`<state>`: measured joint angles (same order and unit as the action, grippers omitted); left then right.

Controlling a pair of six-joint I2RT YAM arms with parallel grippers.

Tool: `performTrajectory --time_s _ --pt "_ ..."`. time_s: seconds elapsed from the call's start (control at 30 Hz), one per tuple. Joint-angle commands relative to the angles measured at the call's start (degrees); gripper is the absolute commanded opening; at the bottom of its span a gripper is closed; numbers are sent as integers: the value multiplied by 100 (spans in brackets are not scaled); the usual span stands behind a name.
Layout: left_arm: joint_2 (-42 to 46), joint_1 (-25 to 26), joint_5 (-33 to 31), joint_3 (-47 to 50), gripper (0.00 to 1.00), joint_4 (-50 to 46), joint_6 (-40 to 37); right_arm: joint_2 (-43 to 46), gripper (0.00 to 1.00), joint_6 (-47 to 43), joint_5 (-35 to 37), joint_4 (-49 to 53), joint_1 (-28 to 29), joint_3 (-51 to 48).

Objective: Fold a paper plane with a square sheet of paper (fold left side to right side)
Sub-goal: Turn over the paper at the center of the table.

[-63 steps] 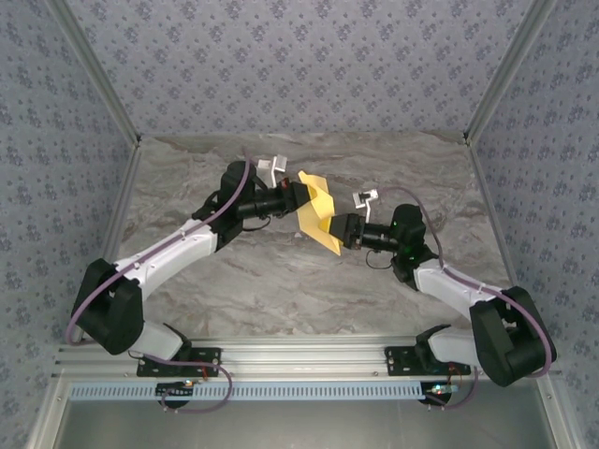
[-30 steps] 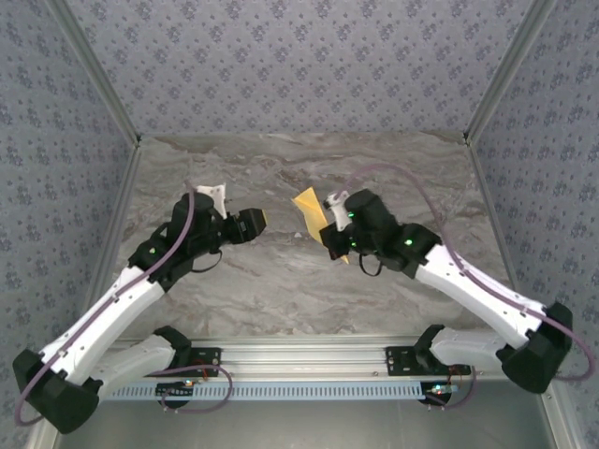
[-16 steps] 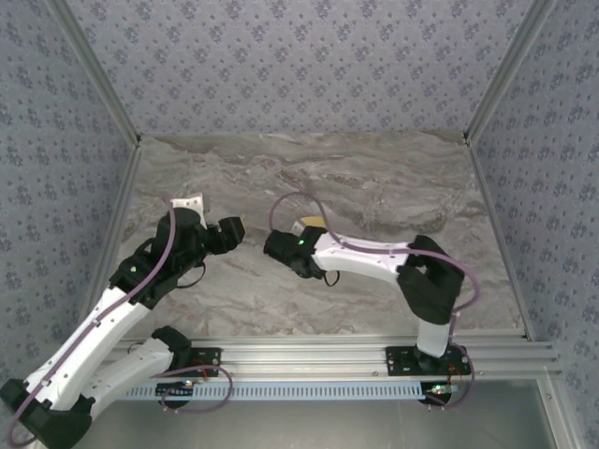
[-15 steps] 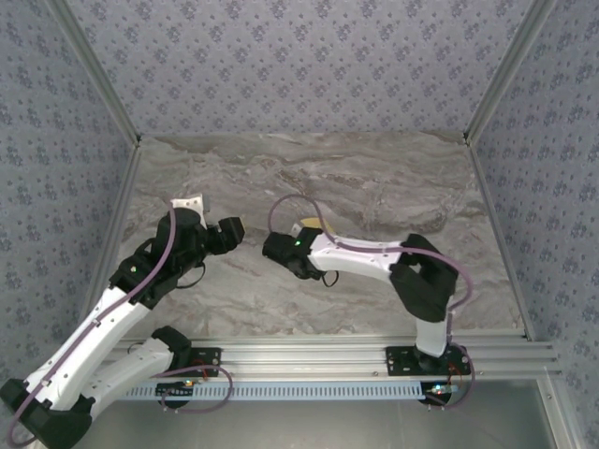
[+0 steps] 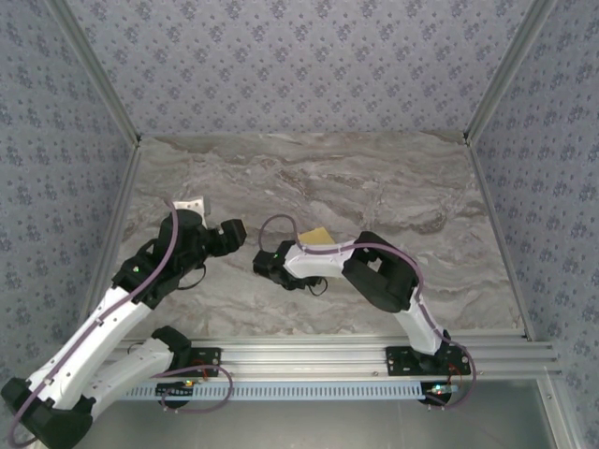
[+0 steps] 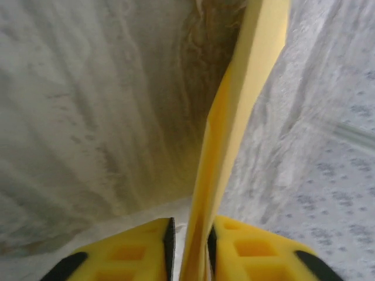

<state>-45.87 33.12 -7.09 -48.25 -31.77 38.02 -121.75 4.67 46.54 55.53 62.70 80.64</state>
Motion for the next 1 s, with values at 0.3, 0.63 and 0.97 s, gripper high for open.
performTrajectory --time_s 0.3,0.63,0.97 --pt "-847 -514 2057 658 85 1571 660 2522 89 240 -2734 -717 125 -774" --pt "-2603 172 2910 861 84 3560 1241 5467 100 826 -5311 -2953 -1845 -2662" --pt "-4680 822 3060 11 80 4365 1417 6429 100 2066 -7299 -4461 -3915 -4428"
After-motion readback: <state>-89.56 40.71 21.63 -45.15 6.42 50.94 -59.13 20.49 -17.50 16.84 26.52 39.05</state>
